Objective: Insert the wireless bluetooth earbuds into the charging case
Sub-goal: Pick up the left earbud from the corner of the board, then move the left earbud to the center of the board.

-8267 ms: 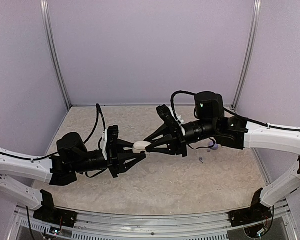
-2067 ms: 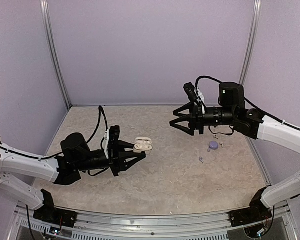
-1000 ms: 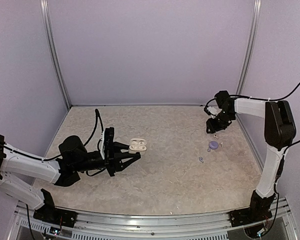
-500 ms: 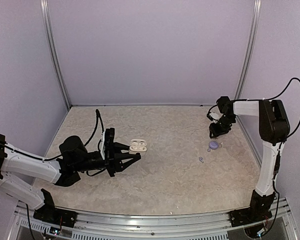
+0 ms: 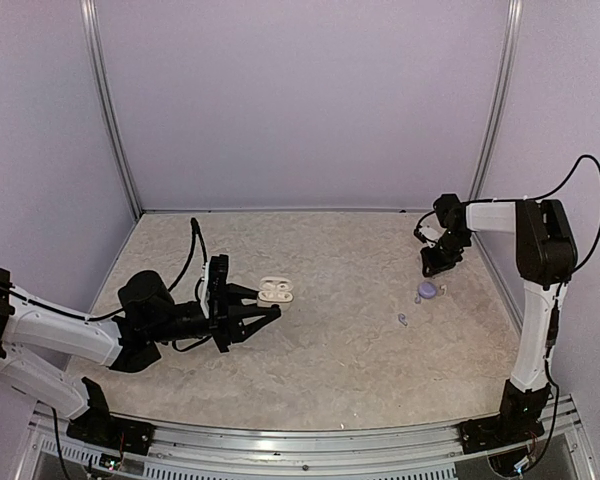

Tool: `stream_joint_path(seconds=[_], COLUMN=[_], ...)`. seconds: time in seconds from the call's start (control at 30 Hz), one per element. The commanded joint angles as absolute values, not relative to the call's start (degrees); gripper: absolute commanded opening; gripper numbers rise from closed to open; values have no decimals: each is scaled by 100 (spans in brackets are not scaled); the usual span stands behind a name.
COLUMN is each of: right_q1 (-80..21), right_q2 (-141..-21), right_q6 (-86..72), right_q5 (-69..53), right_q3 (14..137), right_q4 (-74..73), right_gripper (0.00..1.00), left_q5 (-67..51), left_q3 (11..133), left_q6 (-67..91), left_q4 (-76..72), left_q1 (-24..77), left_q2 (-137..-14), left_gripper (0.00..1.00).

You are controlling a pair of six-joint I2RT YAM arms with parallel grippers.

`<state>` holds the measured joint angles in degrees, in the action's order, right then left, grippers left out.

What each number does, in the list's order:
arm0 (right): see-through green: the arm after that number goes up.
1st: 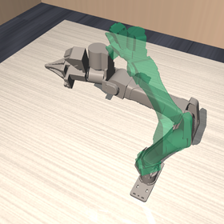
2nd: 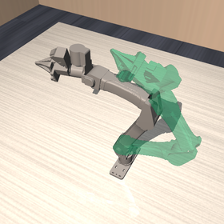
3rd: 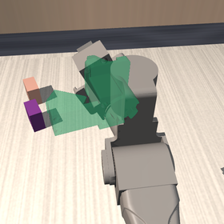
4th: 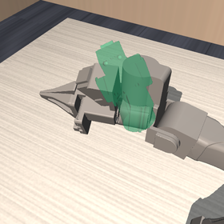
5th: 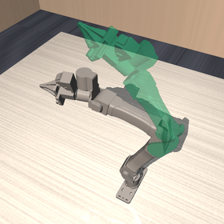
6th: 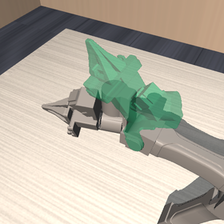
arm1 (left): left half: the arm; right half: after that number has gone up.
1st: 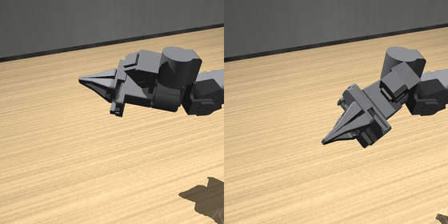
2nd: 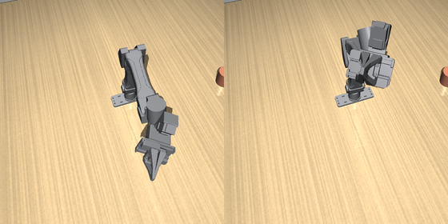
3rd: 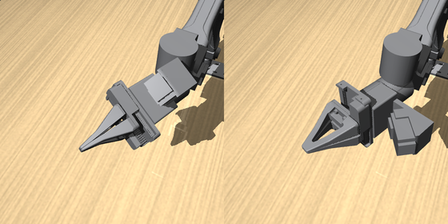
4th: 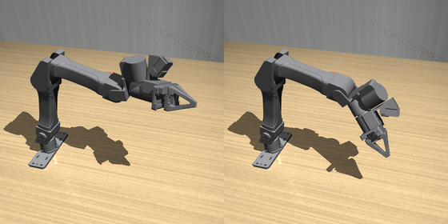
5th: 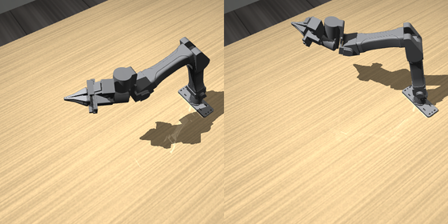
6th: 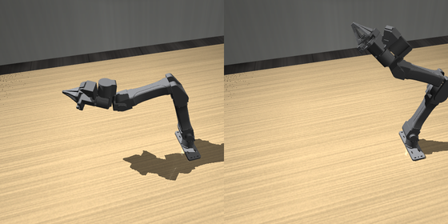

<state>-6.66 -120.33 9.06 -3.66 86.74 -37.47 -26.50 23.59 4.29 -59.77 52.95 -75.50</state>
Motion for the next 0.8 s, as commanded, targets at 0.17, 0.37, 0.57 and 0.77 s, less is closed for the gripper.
stream_joint_path(seconds=[0.17,0.37,0.57,0.77], right_q1=[-770,-1504,-2303,-3240], right_q2=[-12010,-11818,-11701,-11406], right_q6=[906,905,918,924], right_q5=[-674,-955,-1175,-1136], right_q3=[8807,9185,9909,9882], right_q4=[-3895,-3972,-4277,-4553], right_gripper=[19,18,17,17], left_q5=[-2677,-2664,-2629,-2511], left_q3=[2352,2305,2203,2013], left_q6=[419,516,596,632], left_q4=[-6075,-6205,-6236,-6119], left_q1=[5247,5234,5221,5217], left_q2=[-7445,-7427,-7262,-6877], left_gripper=[4,4,4,4])
